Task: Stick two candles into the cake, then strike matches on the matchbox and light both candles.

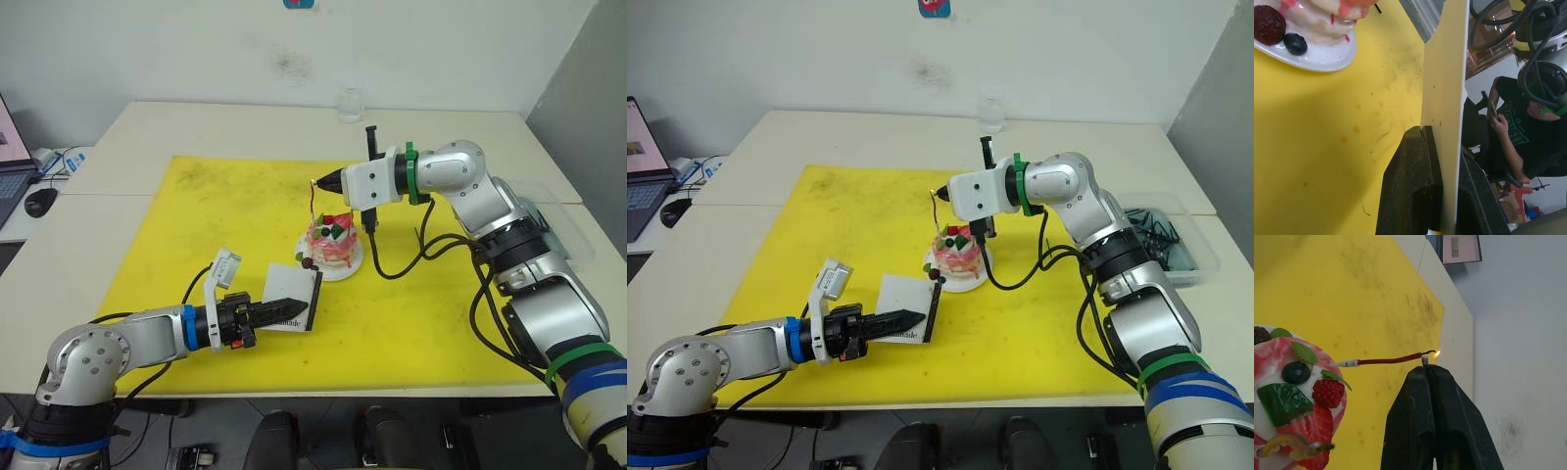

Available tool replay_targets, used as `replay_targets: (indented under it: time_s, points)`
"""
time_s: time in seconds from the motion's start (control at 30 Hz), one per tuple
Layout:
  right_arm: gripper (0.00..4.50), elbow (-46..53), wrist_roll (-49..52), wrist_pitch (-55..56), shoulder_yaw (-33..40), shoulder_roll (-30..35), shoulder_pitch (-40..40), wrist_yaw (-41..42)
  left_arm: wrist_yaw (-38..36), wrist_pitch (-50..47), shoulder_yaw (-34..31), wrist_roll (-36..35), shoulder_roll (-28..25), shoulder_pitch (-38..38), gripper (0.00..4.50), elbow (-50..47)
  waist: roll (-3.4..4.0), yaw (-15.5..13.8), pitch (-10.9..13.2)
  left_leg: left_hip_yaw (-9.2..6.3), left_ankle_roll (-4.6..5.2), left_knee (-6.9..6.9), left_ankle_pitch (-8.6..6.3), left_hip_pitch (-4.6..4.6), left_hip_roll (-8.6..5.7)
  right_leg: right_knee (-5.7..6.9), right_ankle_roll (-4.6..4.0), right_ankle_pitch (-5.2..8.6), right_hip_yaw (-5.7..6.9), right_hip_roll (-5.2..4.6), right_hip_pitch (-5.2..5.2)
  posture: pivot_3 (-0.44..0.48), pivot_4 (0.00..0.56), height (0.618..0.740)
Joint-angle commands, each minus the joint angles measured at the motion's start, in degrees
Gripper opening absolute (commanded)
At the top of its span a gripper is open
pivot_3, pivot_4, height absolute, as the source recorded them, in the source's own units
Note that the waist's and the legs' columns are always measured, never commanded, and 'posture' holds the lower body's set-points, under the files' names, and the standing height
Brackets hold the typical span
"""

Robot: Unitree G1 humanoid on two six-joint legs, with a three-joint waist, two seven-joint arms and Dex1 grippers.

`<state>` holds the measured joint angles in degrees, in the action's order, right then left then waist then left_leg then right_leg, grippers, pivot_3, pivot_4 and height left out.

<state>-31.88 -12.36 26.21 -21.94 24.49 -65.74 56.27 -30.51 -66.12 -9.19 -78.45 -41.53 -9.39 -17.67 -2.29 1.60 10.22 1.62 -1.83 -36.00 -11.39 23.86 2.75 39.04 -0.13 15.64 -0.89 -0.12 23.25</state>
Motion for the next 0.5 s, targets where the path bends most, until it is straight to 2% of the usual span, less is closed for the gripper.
replay_targets:
  time_s: [0.03, 0.5]
  points:
    - [0.02, 0.20, -0.35, 1.36, 1.10, 0.34, -1.69, -0.90, -0.46, -0.08, -0.42, 0.05, 0.14, -0.87, 0.00, -0.66, 0.00, 0.00, 0.00, 0.00, 0.00, 0.00, 0.00, 0.00, 0.00, 0.00, 0.00, 0.00, 0.00, 0.00, 0.00, 0.000, 0.150, 0.740]
    - [0.02, -0.42, -1.04, 2.40, 1.23, 0.21, -1.83, -1.14, -0.29, -0.35, -0.38, -0.14, 0.38, -0.74, 0.00, -0.95, 0.00, 0.00, 0.00, 0.00, 0.00, 0.00, 0.00, 0.00, 0.00, 0.00, 0.00, 0.00, 0.00, 0.00, 0.00, 0.000, 0.150, 0.740]
